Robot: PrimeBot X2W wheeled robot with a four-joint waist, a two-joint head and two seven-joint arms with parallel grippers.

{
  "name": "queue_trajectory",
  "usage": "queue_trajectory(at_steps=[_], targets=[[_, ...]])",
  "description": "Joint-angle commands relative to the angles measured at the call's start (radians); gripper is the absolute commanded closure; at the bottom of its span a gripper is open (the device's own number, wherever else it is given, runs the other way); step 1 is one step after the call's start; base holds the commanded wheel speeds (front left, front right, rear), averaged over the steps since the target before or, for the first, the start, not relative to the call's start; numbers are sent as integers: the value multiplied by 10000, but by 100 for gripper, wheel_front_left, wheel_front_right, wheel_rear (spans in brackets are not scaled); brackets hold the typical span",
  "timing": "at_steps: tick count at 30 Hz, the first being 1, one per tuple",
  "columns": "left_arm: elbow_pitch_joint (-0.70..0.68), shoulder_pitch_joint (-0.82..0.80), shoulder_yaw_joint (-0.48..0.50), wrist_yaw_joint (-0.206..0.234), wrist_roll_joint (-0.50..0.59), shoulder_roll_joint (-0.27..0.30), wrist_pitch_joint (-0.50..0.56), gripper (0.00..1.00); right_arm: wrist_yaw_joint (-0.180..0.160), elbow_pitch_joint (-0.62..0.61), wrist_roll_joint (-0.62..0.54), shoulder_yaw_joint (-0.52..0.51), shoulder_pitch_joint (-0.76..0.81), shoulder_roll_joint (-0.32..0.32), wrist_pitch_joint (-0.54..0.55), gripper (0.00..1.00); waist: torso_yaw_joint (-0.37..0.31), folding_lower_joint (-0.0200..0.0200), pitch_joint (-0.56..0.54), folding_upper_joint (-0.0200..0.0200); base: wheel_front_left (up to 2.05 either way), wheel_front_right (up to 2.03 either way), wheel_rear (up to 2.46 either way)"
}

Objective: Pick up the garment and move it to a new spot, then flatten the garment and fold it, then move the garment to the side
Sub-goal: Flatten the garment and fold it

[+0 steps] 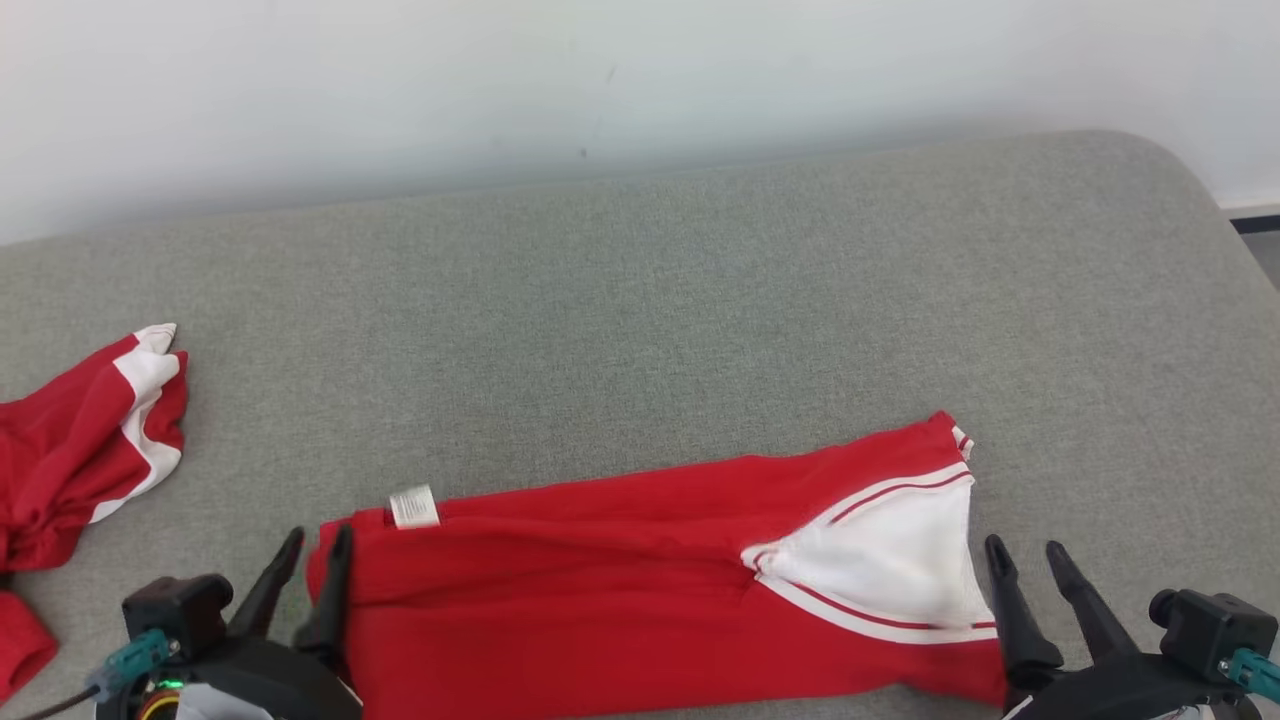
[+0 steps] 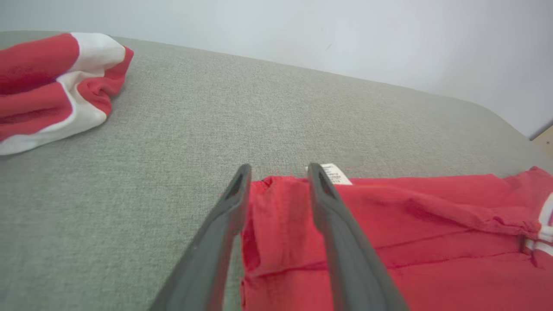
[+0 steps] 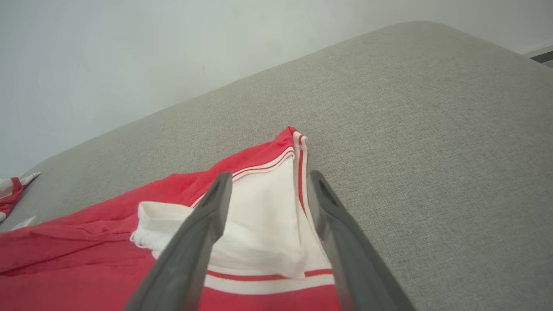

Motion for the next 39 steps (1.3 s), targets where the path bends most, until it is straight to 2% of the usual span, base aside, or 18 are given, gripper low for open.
queue_trajectory(at_steps=[1,4,11,15,20,22,31,39], targets=[[76,278,181,-71,232,-116,-27,0,12,40,29,-20,41,51,-24,0,41,0,-151,1,0,0,0],[82,599,816,-166,551,-422,-28,0,12,135,102,-109,32,18,69,0,96,0,-396,1,0,0,0],[-607,1891,2731,-196,2051,-1187,-29,0,12,654,72,-447,-201,-630,347,0,353,0,-1054,1,0,0,0],[-1263,2514,3521,-130,3360,-1488,-29,0,12,1384,-95,-497,-545,-994,475,0,526,0,-1202,1,0,0,0],[-1919,3148,4475,-285,4482,-1897,-29,0,12,2541,-424,-334,-1002,-1384,395,0,829,0,-1301,1,0,0,0],[-1988,3276,4669,-319,4696,-1988,-29,0,12,2822,-474,-293,-1106,-1444,382,0,874,0,-1314,1,0,0,0],[-2285,4047,5801,-669,5961,-2638,-30,0,12,5646,-788,-179,-1987,-1683,-19,0,1323,0,-1396,1,0,0,0],[-2230,4129,6230,-972,6788,-3000,-30,0,12,7676,-920,448,-3110,-1775,-222,0,1468,0,-1310,1,0,0,0]])
